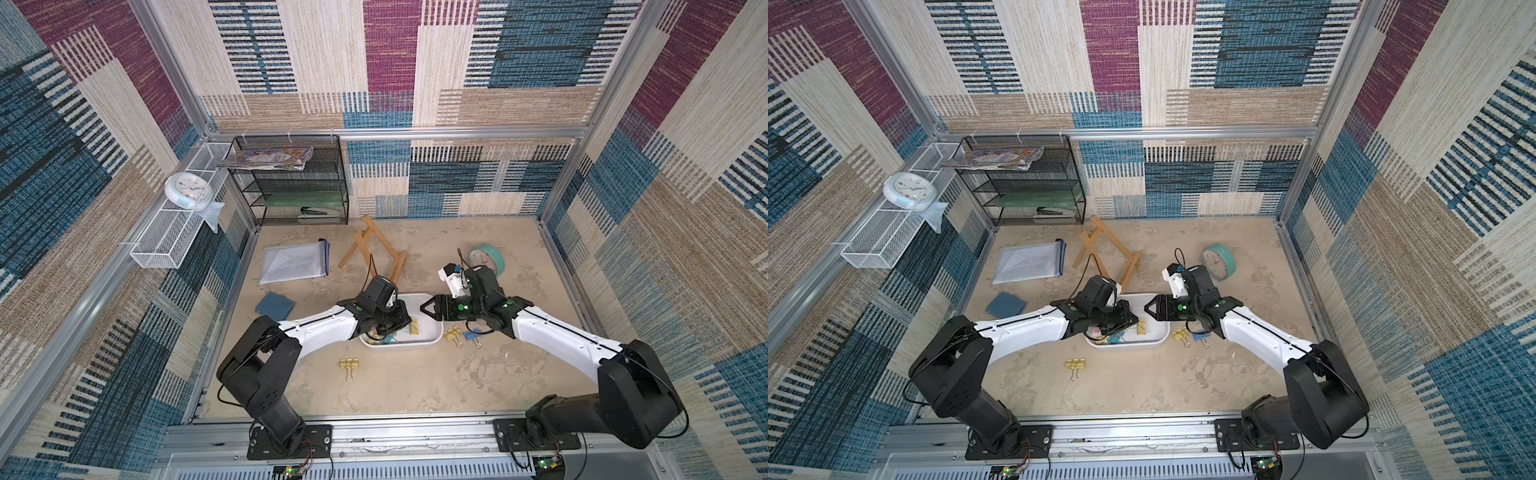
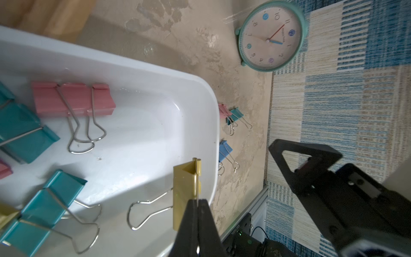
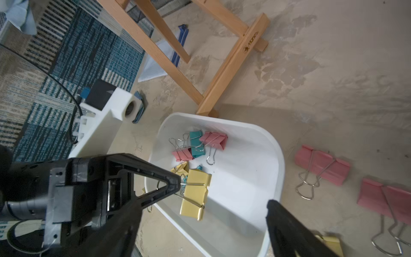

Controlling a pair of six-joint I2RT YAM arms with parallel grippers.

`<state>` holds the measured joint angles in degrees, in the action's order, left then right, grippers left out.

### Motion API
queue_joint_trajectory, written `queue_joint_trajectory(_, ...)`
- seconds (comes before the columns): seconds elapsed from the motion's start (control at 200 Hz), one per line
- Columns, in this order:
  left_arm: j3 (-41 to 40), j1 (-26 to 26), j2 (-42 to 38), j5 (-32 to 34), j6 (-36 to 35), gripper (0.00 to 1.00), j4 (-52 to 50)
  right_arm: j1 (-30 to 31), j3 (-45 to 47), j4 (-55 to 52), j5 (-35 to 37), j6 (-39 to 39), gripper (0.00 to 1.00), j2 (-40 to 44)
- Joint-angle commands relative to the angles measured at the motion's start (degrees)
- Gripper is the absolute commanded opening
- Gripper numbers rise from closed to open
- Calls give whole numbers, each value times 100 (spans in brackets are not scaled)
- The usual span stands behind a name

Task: Take out the binder clips from the storage box
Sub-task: Pick up the binder clip from the storage box, then place the binder clip at the center of the board.

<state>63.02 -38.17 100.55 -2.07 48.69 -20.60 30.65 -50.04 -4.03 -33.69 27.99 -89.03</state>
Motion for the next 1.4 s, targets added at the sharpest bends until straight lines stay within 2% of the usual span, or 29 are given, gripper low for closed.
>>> queue_joint_trajectory(0.0, -29, 29, 24, -225, -106, 20, 254, 6, -66, -88, -59, -61, 61, -39)
queue_joint_trajectory(0.09, -43, 38, 9, -280, -79, 16, 272, 6, -124, -148, -67, -91, 61, -61)
queue_joint_trajectory(0.285, -65, 38, -82, -528, -29, 0, 267, 6, -130, -144, 20, -57, 61, -9)
queue_joint_trajectory(0.586, -461, 29, -386, -1448, 354, 0, 1111, 8, 15, -86, 459, 2, 62, 310)
queue_joint_trajectory(0.911, -969, 21, -636, -1954, 832, 0, 2120, 7, 390, 167, 1062, 240, 65, 993)
queue_joint_trajectory(0.987, -1082, 4, -819, -1889, 917, 0, 2222, 4, 467, 157, 1312, 251, 66, 1261)
queue_joint_trajectory(1.177, -1330, -66, -1505, -1546, 1061, 0, 2306, 9, 759, 345, 1778, 512, 82, 2011)
queue_joint_trajectory(1.257, -1492, -109, -1832, -1352, 1216, 0, 2306, 2, 983, 660, 1828, 924, 100, 2320)
queue_joint_trajectory(1.392, -1944, -399, -2531, -573, 1802, 0, 2235, -17, 1398, 1045, 2028, 1767, 99, 2847)
